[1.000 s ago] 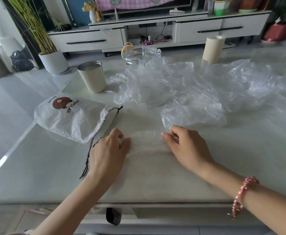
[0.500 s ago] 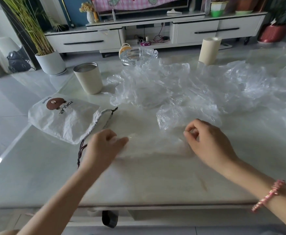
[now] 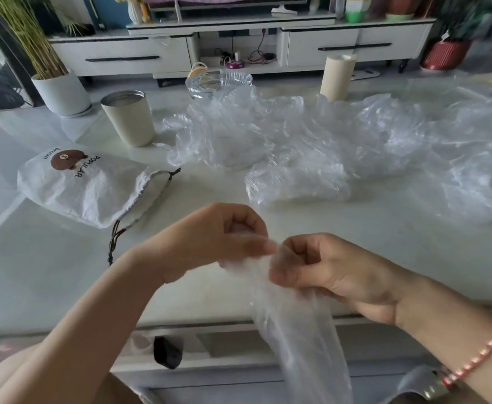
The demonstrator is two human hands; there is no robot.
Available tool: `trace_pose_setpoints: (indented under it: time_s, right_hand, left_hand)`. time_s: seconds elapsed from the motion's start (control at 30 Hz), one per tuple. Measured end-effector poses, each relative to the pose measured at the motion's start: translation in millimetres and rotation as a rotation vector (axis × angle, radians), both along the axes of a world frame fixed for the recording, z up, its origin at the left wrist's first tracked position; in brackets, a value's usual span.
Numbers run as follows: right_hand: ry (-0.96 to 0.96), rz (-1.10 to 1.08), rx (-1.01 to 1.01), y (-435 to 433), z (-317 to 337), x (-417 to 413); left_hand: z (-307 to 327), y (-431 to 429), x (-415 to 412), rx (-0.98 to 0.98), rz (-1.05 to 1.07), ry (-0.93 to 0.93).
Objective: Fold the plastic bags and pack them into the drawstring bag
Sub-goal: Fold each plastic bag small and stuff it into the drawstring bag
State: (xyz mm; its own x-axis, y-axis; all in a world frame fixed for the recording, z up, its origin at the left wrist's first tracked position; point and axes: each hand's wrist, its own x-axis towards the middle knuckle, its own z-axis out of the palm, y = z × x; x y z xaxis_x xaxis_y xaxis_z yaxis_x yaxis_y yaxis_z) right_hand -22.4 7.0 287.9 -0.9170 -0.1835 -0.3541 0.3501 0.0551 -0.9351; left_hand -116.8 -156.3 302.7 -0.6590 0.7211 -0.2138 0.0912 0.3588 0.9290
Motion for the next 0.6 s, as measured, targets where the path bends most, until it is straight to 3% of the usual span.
trace_pose_setpoints:
  time_s: [0.07, 0.13, 0.23, 0.3, 0.4, 0.6]
  right_hand:
    - [0.034, -0.064, -0.021, 3, 1, 2]
    - [0.076, -0.164, -0.062, 8, 1, 5]
    - [0.124, -0.261, -0.075, 13, 1, 7]
    - [0.129, -0.296, -0.051, 15, 0, 7]
    - [0.147, -0.373, -0.084, 15, -2, 9]
    - [0.315, -0.389, -0.027, 12, -5, 6]
  left_hand:
    - [-1, 0, -7, 0.106, 0.263, 0.049]
    - [-5, 1, -7, 0.233, 0.419, -0.051]
    - [-14, 9, 13, 0.218, 0.170, -0.308]
    - [-20, 16, 30, 0.189, 0.063, -0.306]
    - [-24, 20, 37, 0.202, 0.140, -0.261]
    - [-20, 24, 34, 0.190, 0.238, -0.525]
